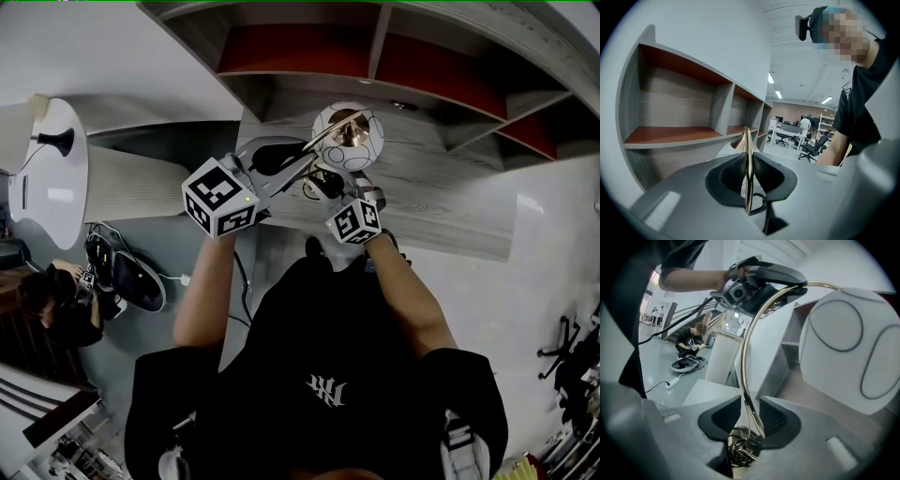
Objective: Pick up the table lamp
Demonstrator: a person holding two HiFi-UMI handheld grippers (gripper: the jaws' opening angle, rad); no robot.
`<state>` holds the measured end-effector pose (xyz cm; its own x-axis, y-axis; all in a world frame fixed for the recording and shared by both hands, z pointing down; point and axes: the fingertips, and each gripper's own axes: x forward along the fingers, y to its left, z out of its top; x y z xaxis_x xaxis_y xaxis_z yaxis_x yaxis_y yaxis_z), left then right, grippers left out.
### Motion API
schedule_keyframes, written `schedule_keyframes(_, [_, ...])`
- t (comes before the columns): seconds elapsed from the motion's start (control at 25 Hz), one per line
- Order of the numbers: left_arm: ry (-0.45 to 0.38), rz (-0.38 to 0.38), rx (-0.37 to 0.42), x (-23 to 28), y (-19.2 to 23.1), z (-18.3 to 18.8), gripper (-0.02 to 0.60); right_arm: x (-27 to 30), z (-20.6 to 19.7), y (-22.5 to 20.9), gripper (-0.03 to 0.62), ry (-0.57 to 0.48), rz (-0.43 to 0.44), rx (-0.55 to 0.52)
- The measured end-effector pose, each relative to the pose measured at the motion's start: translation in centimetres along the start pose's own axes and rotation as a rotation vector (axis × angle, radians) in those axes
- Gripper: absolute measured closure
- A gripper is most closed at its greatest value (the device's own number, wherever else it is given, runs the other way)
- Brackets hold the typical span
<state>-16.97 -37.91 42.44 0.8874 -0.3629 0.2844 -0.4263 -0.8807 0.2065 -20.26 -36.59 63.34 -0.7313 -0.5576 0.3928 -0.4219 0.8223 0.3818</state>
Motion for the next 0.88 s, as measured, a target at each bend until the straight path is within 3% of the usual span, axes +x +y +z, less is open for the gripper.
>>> schedule_keyframes(0.32, [0.003,-0.006,-0.003,-0.11,-0.04,-0.02,0.535,1.03,-0.05,0.65,0.471,0.017,-0.032,-0.035])
schedule_keyframes(0.48, [0.000,-0.013,-0.008,-0.13,-0.06,0.02,0.537,0.88,0.24,0.21,0.519,0.013,-0.053,-0.058])
schedule_keyframes(0.88, [0.002,-0.009,-0.018,-0.05,-0.03,-0.05,0.540,0.87,0.30,0.28,0.536,0.015,-0.056,-0.076])
